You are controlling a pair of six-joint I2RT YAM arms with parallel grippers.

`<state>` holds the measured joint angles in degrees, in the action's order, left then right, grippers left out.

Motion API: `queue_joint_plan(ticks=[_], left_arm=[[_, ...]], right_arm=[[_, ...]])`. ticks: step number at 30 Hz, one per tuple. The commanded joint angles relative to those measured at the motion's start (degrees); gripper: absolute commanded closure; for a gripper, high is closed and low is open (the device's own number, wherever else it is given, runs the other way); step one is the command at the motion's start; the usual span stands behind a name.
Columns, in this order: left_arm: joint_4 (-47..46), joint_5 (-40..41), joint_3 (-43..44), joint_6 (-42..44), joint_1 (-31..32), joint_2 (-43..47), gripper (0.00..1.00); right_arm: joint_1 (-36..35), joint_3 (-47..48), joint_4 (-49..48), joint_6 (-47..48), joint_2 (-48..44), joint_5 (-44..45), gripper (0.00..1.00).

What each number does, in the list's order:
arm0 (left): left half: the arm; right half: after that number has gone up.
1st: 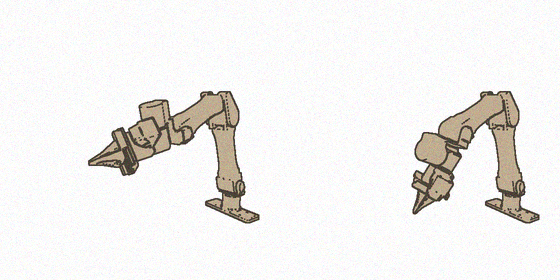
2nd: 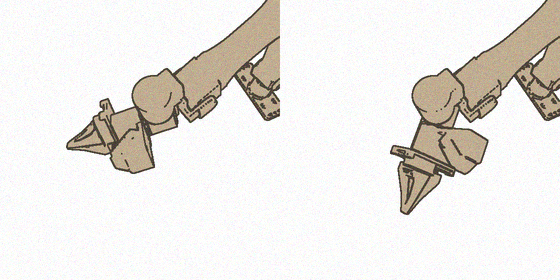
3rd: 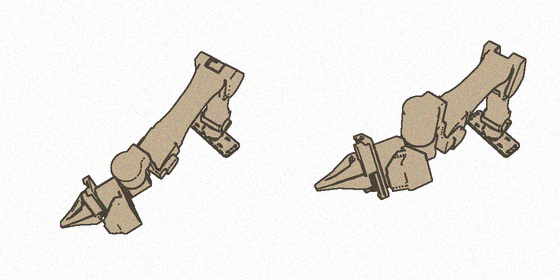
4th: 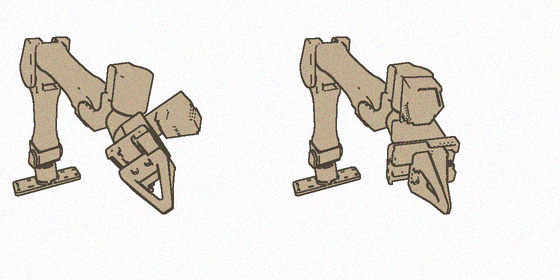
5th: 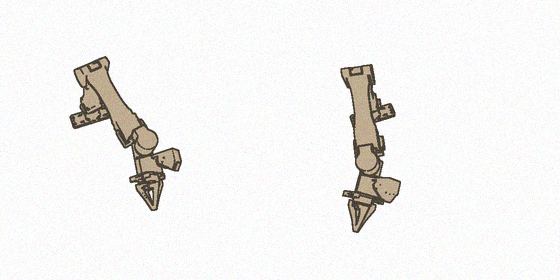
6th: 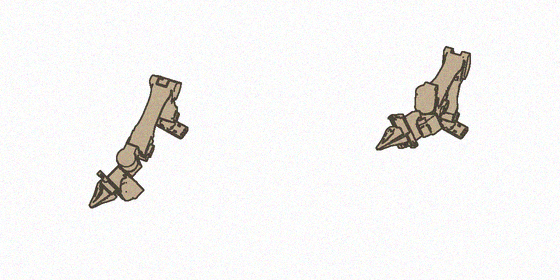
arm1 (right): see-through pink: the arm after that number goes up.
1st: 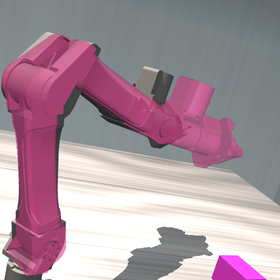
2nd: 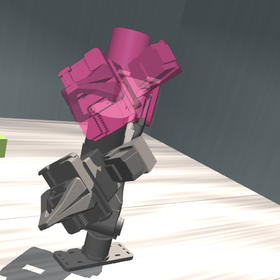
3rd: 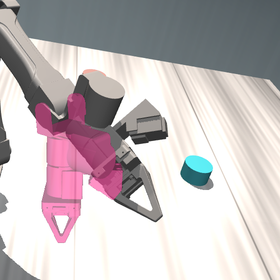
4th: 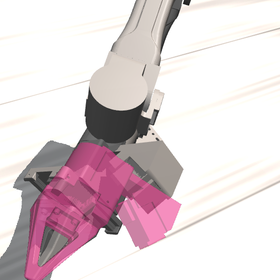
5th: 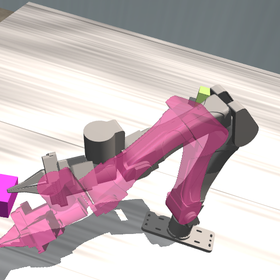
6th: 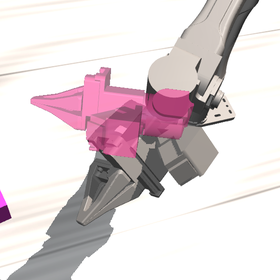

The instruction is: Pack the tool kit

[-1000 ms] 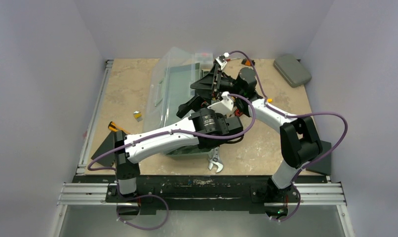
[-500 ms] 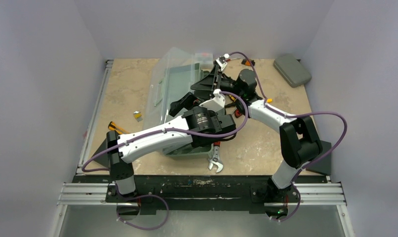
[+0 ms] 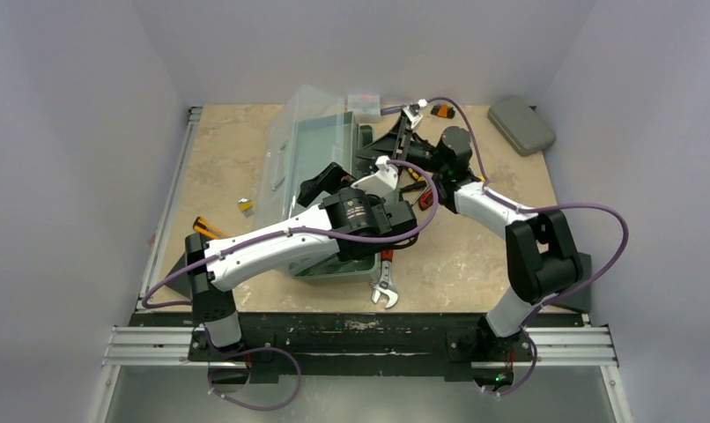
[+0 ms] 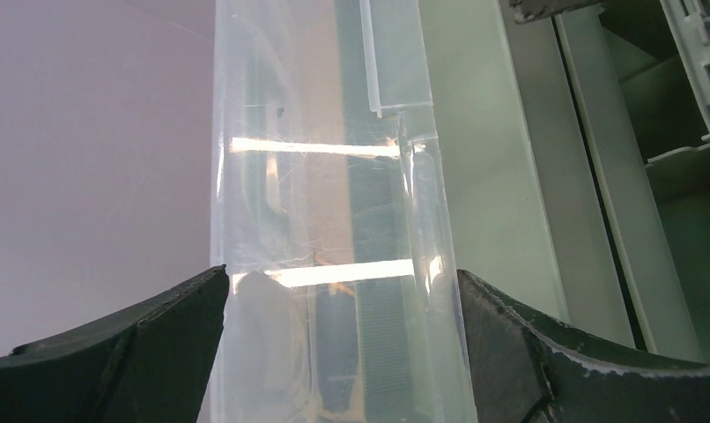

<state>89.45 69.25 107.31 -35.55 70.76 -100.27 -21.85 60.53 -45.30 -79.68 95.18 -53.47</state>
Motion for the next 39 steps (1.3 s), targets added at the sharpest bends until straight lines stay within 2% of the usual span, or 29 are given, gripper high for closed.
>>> queue_joint_plan(ticks=[1, 5, 8, 9, 12, 16, 21, 25, 33, 36, 39], left_arm=[[13.12, 3.08, 1.54, -0.76, -0.27, 2.18, 0.07], [13.12, 3.25, 1.37, -0.75, -0.3, 2.35, 0.07], [13.12, 3.41, 1.64, -0.51, -0.27, 2.53, 0.08], [13.12, 3.49, 1.79, -0.36, -0.27, 2.65, 0.08], [13.12, 3.76, 2.43, -0.01, -0.27, 2.62, 0.08], [13.12, 3.79, 2.88, 0.04, -0.28, 2.55, 0.08], [13.12, 3.87, 3.53, 0.06, -0.27, 1.93, 0.08], [13.09, 3.63, 4.12, 0.13, -0.28, 1.54, 0.08], [13.12, 3.74, 5.09, 0.43, -0.27, 1.21, 0.08], [13.12, 3.73, 5.19, 0.55, -0.27, 1.3, 0.08], [13.12, 3.87, 5.35, 0.65, -0.27, 1.23, 0.08]], right_arm=[[1.75, -0.88, -0.81, 2.21, -3.2, 0.07, 0.15], [3.34, -1.46, 3.8, 5.64, -4.79, 0.34, 0.16], [3.74, -0.83, 13.68, 12.96, -6.61, 1.91, 0.15], [3.76, -0.18, 18.54, 18.17, -7.3, 3.05, 0.15], [3.55, 2.71, 36.31, 31.16, -9.72, 10.65, 0.14], [3.18, 5.56, 54.64, 42.83, -13.43, 21.85, 0.14], [1.08, 8.33, 68.39, 53.23, -17.63, 36.1, 0.14], [-3.15, 5.87, 72.85, 55.74, -20.24, 42.83, 0.15], [-7.02, -5.54, 67.66, 51.56, -22.94, 40.99, 0.22], [-7.54, -7.98, 65.77, 50.87, -22.83, 40.07, 0.28], [-8.68, -9.37, 64.1, 50.3, -21.84, 39.04, 0.29]])
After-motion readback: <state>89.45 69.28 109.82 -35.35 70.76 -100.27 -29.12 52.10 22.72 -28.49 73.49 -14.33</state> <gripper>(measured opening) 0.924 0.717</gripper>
